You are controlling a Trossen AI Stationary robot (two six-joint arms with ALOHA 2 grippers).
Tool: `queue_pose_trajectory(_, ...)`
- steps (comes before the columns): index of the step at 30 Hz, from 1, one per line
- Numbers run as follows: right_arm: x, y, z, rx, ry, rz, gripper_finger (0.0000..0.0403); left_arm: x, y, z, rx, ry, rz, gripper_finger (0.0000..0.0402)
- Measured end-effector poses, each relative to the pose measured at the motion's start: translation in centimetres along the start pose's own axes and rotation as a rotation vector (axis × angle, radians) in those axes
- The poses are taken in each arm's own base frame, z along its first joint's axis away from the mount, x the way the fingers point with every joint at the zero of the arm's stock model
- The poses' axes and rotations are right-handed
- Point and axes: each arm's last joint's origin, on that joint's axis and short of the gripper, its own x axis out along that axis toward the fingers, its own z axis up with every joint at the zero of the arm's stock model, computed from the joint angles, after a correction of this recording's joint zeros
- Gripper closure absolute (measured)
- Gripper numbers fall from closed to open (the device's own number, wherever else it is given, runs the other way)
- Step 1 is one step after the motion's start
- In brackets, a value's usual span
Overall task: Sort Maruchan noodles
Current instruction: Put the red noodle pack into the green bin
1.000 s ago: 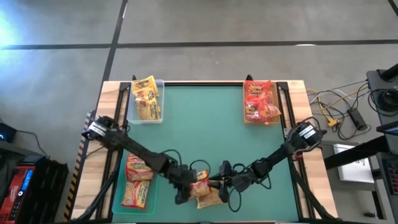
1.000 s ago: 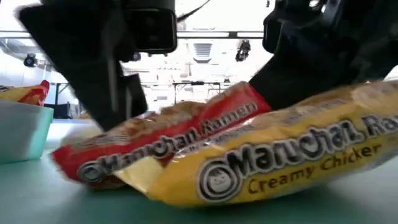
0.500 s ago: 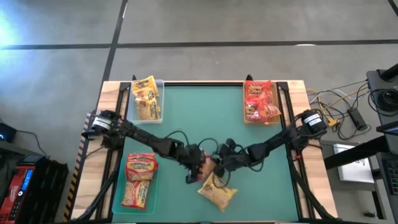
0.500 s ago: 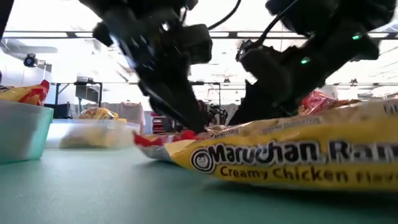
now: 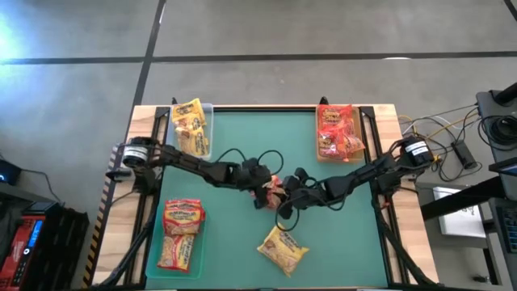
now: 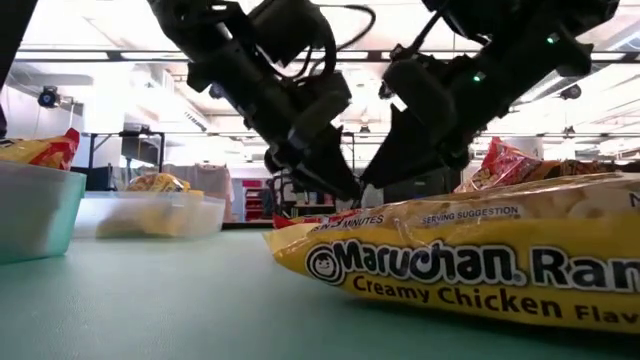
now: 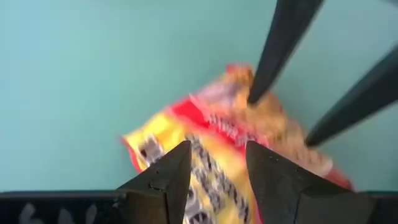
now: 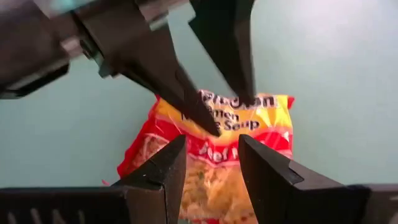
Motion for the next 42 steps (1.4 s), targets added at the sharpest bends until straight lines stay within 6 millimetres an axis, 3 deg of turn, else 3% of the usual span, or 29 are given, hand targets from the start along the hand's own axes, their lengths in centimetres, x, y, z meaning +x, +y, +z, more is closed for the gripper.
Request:
queue_pose_trajectory(14,-0.9,2.2,-4.3,0.024,0.001,-0.072,0.0266,-1.3,-3.5,0.4,-0.15,-0.222,0.131,0.0264)
queue_pose_trajectory(18,-1.6,2.9,-5.0,0.021,0.004,-0.054,0.0266,-3.3,-6.3,-1.1,-0.065,-0.166,0.146,0.0264)
queue_pose_trajectory(21,-2.0,3.2,-5.3,-0.003,-0.024,-0.076,0.0266,-5.8,-7.3,-2.0,-0.026,-0.183,0.317,0.0264)
queue_pose_trajectory(24,-2.0,3.1,-5.3,-0.025,-0.044,-0.109,0.0266,-9.1,-6.3,-2.5,0.004,-0.174,0.508,0.0264)
queue_pose_trajectory(28,-1.6,2.5,-4.9,-0.028,-0.057,-0.15,0.0266,-13.6,-2.8,-2.2,-0.121,-0.133,0.629,0.0264)
queue_pose_trajectory(32,-0.9,1.5,-4.3,-0.028,-0.064,-0.194,0.0266,-15.7,0.5,-2.2,-0.179,-0.105,0.629,0.0264)
queue_pose_trajectory(36,-0.2,0.5,-3.6,-0.027,-0.063,-0.233,0.0266,-14.4,3.7,-2.9,-0.275,-0.12,0.412,0.0264)
queue_pose_trajectory(39,0.1,0.0,-3.3,-0.034,-0.061,-0.251,0.0266,-12.4,5.0,-3.3,-0.305,-0.241,0.066,0.0264)
queue_pose_trajectory(42,0.2,-0.1,-3.3,-0.033,-0.053,-0.246,0.0266,-11.6,6.1,-3.0,-0.304,-0.428,-0.234,0.0264)
